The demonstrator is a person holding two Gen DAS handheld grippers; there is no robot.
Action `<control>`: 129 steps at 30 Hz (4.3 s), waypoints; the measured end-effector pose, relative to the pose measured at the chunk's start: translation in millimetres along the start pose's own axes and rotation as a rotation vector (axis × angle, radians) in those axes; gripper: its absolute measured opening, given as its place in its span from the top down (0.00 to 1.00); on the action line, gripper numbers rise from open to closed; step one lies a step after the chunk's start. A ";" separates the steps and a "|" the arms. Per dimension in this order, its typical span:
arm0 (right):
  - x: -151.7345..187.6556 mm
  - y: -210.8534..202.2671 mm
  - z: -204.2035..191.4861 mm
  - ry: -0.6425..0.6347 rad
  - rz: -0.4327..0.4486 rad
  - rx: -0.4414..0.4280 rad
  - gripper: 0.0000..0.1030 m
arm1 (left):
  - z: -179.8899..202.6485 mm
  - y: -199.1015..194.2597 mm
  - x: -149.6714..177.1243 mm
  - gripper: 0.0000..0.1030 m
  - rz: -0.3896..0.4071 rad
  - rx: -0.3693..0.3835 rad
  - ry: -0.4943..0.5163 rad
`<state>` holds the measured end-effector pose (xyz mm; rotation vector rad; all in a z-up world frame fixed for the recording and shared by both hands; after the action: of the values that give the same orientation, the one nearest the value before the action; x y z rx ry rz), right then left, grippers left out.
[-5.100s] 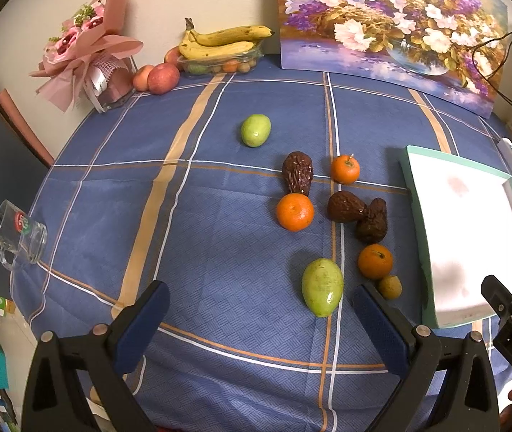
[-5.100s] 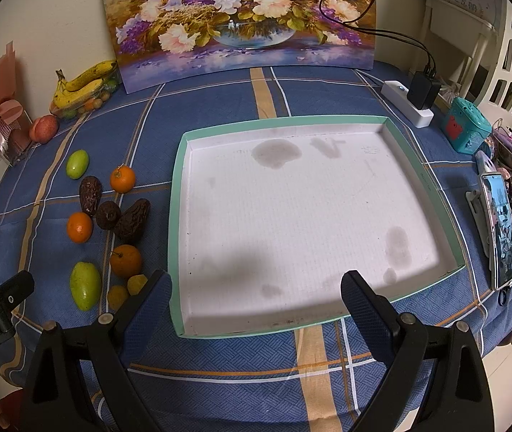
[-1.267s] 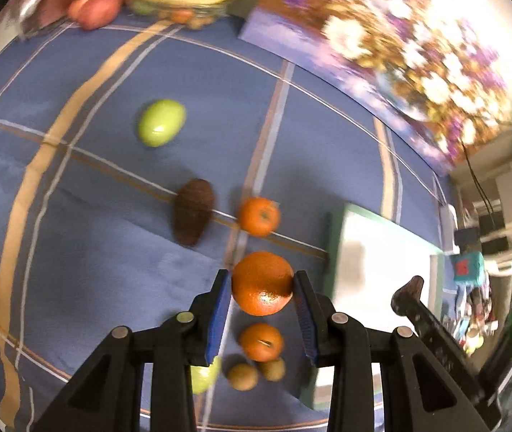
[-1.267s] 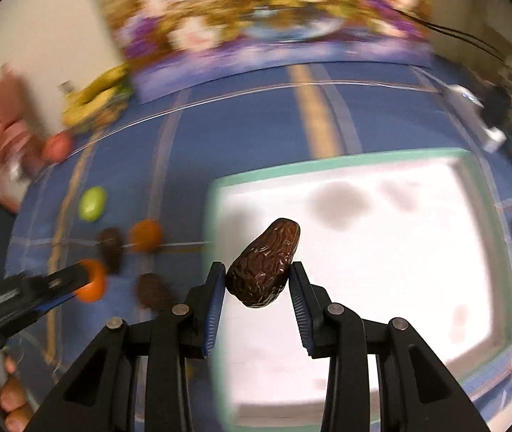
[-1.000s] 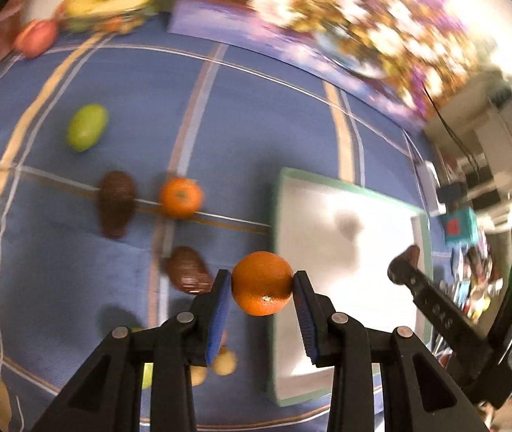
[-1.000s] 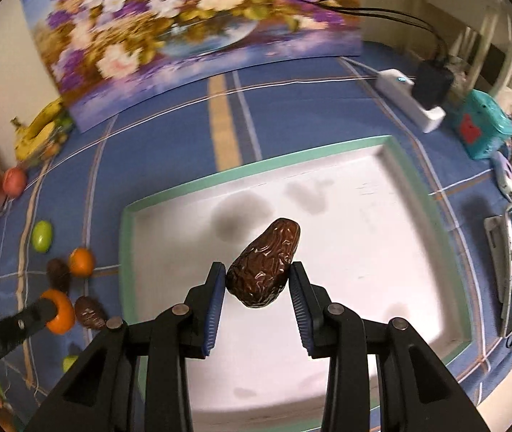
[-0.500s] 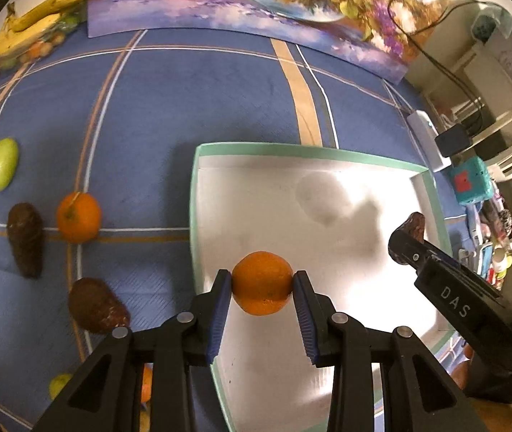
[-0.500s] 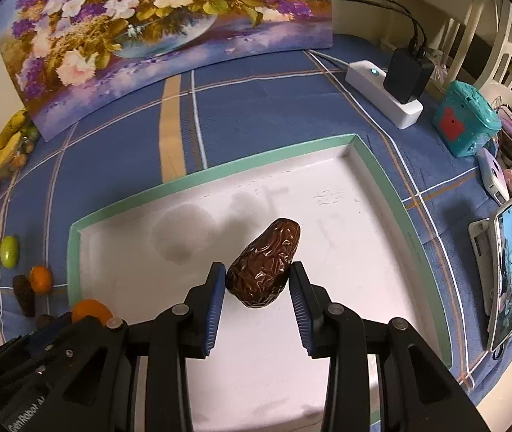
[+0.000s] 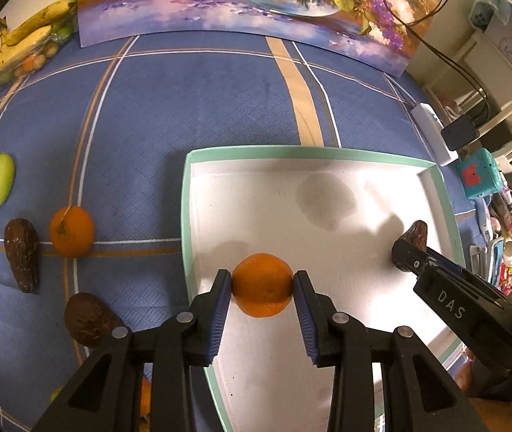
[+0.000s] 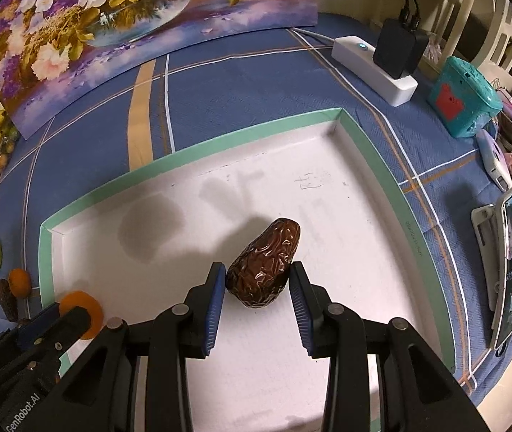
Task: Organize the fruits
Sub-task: 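Carry the date with the right tool while the left tool carries the orange over the tray, then open the right tool to drop the date while the left tool releases the orange into the tray, then withdraw both tools from the tray back toward the remaining fruits, then grasp a stemmed orange with the right tool while the left tool grasps a green apple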
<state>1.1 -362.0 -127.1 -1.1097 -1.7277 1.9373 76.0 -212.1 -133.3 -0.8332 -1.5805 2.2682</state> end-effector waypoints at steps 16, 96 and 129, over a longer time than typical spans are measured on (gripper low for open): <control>-1.7 -5.4 5.5 0.018 0.001 0.009 0.57 | -0.6 -27.3 -6.0 0.41 0.026 -0.004 -0.003; 27.2 -74.2 -247.5 -0.283 0.182 -0.387 0.10 | -289.3 -157.1 -20.2 0.02 0.292 -0.262 -0.333; 64.3 16.5 -270.5 -0.372 -0.050 -0.259 0.56 | -265.8 -38.2 -52.5 0.43 0.120 -0.236 -0.200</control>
<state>157.7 -133.5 -155.6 -0.8076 -2.2300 2.0292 269.0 -18.7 -147.6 -0.7956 -1.9669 2.3413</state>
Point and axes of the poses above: each gripper's, at about its wrist camera, not at the fingertips, and y roughly the way its jaws point, z to its right, x to its underside, the point moved 8 cm from there along y, roughly the way its jaws point, and after that the axes turned 5 degrees about y, right-handed, at the moved point
